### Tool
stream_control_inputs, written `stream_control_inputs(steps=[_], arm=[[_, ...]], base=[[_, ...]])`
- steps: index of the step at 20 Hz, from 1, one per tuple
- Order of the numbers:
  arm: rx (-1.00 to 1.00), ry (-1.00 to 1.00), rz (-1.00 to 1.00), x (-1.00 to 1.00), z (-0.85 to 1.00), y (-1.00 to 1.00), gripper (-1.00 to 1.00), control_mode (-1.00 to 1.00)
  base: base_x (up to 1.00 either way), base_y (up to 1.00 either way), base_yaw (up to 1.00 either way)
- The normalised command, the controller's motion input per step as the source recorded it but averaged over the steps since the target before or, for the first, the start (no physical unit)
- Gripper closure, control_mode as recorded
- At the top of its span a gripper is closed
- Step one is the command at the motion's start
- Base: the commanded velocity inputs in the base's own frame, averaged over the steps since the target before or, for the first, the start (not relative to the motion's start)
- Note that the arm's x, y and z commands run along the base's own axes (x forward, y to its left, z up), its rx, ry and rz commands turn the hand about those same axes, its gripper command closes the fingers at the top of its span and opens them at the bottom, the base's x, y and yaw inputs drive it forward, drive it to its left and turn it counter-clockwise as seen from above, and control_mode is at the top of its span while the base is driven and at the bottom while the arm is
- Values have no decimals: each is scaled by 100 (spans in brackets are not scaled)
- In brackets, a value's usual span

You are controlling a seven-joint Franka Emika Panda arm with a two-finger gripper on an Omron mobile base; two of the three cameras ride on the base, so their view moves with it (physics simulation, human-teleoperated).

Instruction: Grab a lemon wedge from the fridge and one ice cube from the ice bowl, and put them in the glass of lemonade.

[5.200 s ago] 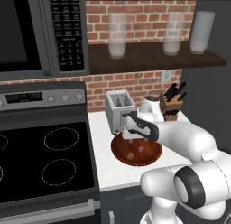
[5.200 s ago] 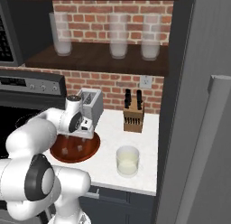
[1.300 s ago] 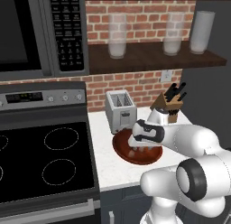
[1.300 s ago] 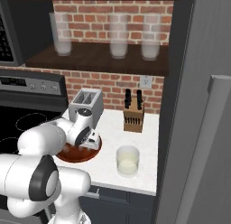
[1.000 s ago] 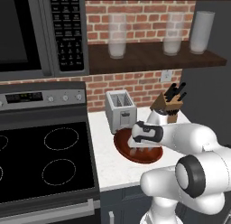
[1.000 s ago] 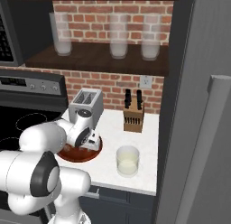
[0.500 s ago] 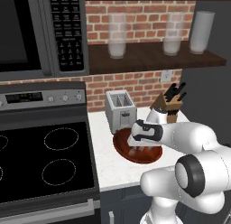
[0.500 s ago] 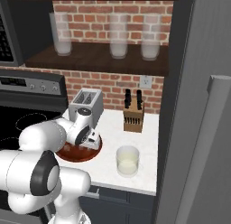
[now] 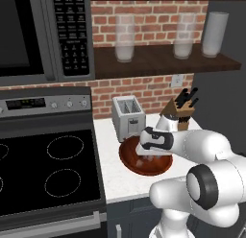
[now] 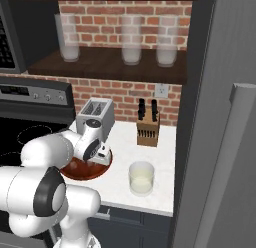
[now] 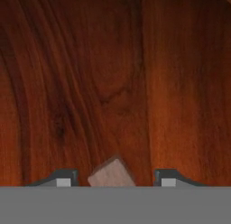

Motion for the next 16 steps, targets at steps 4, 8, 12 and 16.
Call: stream_control_inputs(steps=[4, 8, 12, 16], arm=[[0, 0, 0, -1, 0, 0, 100, -100], [-1, 0, 0, -7, 0, 0, 100, -100], [-3, 0, 0, -6, 0, 1, 100, -100], [-2, 0, 0, -2, 3, 0, 100, -100]], base=[[0, 0, 0], [0, 0, 0], [0, 0, 0], [0, 0, 0]])
